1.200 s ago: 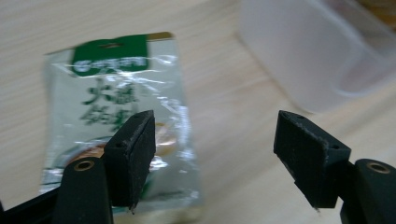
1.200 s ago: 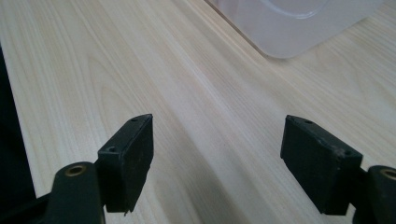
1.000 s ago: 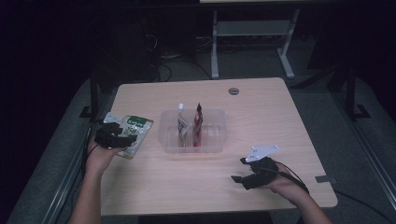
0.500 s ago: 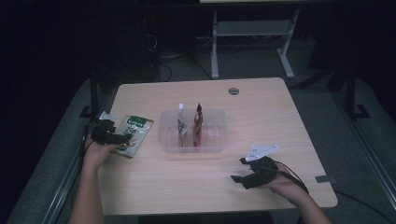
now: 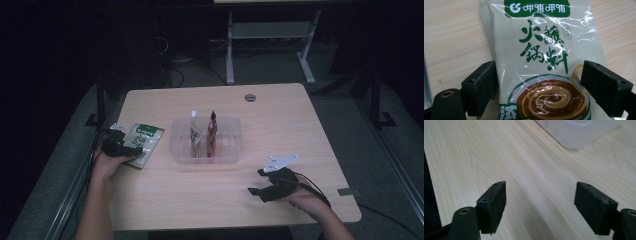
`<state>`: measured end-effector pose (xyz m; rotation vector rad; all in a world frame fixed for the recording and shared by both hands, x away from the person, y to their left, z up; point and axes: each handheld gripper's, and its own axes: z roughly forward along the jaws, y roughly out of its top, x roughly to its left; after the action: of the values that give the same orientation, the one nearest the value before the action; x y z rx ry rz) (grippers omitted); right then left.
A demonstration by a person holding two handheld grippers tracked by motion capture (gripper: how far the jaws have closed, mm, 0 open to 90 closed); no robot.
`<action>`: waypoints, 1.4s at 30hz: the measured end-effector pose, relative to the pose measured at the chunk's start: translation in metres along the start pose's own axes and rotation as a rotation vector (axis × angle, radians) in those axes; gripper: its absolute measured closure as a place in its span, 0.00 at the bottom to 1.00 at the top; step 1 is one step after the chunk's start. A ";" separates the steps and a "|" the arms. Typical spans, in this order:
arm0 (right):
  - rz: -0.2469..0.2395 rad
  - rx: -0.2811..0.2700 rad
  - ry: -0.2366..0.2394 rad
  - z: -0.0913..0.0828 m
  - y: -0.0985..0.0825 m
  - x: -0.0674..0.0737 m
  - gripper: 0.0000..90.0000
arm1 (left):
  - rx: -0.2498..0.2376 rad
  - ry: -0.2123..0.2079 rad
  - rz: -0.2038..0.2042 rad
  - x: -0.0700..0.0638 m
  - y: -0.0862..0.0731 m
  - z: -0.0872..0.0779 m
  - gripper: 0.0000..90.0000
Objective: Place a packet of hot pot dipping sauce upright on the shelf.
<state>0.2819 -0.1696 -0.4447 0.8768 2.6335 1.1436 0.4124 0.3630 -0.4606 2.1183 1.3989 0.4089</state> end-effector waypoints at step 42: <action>0.011 -0.012 -0.011 -0.004 0.001 0.000 0.28 | -0.171 -0.065 -0.046 -0.010 -0.001 -0.064 0.99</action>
<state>0.2813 -0.1718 -0.4417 0.8935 2.6130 1.1527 0.3735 0.3729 -0.4102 1.9420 1.3245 0.4218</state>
